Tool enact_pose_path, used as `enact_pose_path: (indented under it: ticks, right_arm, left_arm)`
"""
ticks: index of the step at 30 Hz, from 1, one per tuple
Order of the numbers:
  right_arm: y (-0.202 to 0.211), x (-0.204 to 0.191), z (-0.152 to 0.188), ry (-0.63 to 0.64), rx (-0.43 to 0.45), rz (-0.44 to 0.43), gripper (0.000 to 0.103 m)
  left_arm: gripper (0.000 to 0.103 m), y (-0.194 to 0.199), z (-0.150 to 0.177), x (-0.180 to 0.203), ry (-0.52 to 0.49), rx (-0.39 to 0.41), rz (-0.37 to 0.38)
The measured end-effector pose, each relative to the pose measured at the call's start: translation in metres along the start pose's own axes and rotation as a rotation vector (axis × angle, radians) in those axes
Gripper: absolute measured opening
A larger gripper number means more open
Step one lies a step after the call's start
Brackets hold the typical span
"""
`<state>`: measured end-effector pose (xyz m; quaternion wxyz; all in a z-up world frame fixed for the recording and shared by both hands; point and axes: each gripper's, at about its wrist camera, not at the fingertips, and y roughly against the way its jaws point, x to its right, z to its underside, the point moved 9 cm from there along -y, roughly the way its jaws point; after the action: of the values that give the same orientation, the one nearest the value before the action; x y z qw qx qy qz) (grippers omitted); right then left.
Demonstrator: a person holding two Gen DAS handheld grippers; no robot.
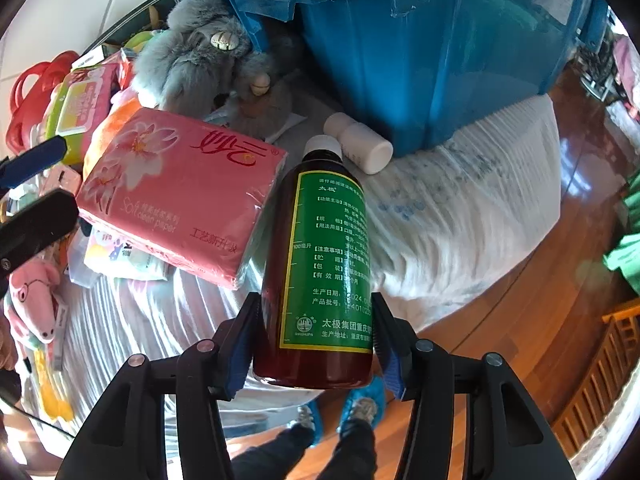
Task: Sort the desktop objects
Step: 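Grasp the brown medicine bottle with the right tool while the left tool grasps the pink tissue pack, then carry the bottle and tissue pack into the blue bin and open both tools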
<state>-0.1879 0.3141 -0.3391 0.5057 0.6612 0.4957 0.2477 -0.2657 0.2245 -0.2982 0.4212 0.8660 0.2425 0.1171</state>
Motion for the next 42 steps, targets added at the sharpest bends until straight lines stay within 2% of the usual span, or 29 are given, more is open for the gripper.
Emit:
enact_pose_path:
  ticks: [11,14,20,22,24,27,32,38,42]
  right_arm:
    - [0.006,0.007,-0.002,0.062,-0.007,-0.004,0.051]
    - [0.001,0.008,0.001,0.081,-0.035,-0.005,0.051]
    - [0.002,0.005,-0.004,0.154,-0.036,0.001,0.051]
    - [0.003,0.005,-0.007,0.187,-0.030,-0.004,0.051]
    - [0.004,0.007,-0.009,0.220,-0.035,-0.027,0.051]
    - [0.004,0.012,-0.012,0.270,-0.056,-0.074,0.051]
    - [0.003,0.019,-0.013,0.398,-0.105,-0.127,0.051]
    - [0.006,0.019,-0.016,0.475,-0.131,-0.160,0.051]
    - [0.008,0.018,-0.016,0.501,-0.141,-0.158,0.051]
  left_arm:
    - [0.088,-0.004,0.010,-0.001,0.047,-0.017,-0.011]
    - [0.088,-0.001,0.017,0.001,0.089,-0.019,0.004]
    - [0.088,0.005,0.029,0.011,0.196,0.001,-0.001]
    - [0.088,0.004,0.032,0.014,0.233,0.006,-0.030]
    - [0.088,0.001,0.037,0.017,0.299,-0.006,-0.059]
    - [0.088,-0.004,0.043,0.025,0.448,0.005,-0.062]
    - [0.088,-0.021,0.043,0.036,0.676,0.091,-0.074]
    - [0.088,-0.043,0.051,0.034,0.838,0.108,-0.078]
    - [0.088,-0.050,0.049,0.016,0.919,0.166,-0.080]
